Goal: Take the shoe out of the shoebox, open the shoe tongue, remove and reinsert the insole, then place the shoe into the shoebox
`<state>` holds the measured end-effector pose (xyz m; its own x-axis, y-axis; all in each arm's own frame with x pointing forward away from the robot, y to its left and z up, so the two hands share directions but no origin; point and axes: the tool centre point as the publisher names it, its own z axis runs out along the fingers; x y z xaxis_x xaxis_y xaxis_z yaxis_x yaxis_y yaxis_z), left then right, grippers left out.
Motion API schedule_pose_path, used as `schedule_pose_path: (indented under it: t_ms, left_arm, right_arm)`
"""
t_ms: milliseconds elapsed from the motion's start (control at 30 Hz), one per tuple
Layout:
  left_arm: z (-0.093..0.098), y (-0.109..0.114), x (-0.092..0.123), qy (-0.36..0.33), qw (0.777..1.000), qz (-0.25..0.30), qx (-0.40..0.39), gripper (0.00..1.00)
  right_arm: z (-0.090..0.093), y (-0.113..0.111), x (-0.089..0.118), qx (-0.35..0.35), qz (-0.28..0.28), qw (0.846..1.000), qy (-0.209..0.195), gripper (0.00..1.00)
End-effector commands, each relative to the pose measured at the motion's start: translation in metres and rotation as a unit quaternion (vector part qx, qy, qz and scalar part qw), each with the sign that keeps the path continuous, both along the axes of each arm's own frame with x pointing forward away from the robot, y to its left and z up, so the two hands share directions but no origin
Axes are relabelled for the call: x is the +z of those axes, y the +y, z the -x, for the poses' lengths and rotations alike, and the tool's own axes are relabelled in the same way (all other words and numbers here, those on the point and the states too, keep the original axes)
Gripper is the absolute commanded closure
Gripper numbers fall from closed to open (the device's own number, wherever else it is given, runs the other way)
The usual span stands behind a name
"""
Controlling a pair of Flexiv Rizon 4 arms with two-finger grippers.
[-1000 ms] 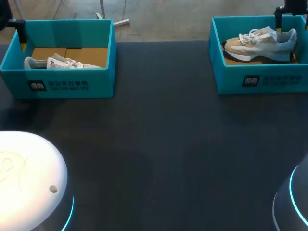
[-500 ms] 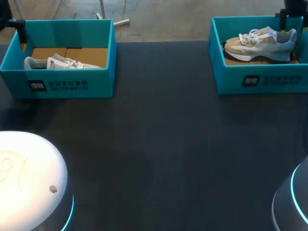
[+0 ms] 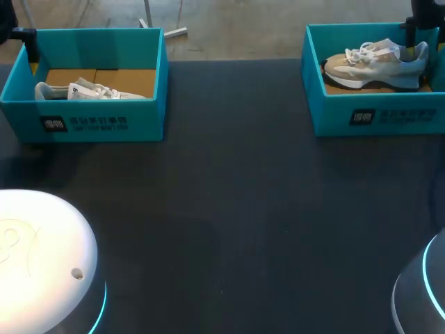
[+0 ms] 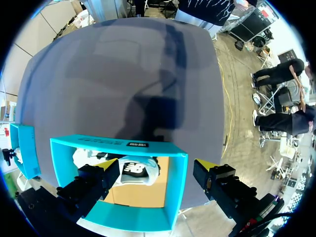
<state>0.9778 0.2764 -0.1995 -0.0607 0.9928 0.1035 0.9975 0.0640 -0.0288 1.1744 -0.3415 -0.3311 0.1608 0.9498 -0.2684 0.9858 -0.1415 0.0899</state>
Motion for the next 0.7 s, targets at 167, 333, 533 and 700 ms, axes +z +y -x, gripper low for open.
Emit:
schedule_pose_path:
  t_ms: [167,333,533,700]
  left_arm:
    - [0.001,0.0,0.0,-0.002,1.0,-0.001,0.0,0.0]
    - [0.001,0.0,0.0,-0.002,1.0,-0.001,0.0,0.0]
    - [0.001,0.0,0.0,-0.002,1.0,-0.001,0.0,0.0]
    - [0.001,0.0,0.0,-0.002,1.0,-0.001,0.0,0.0]
  right_arm:
    - [-0.011,-0.003,-0.013,-0.002,-0.004,1.0,0.014,0.31]
    - [-0.011,-0.001,-0.018,-0.001,-0.005,1.0,0.02,0.38]
    - [-0.012,0.0,-0.02,0.0,-0.006,1.0,0.023,0.4]
    - [-0.012,-0.001,-0.024,-0.002,-0.007,1.0,0.029,0.35]
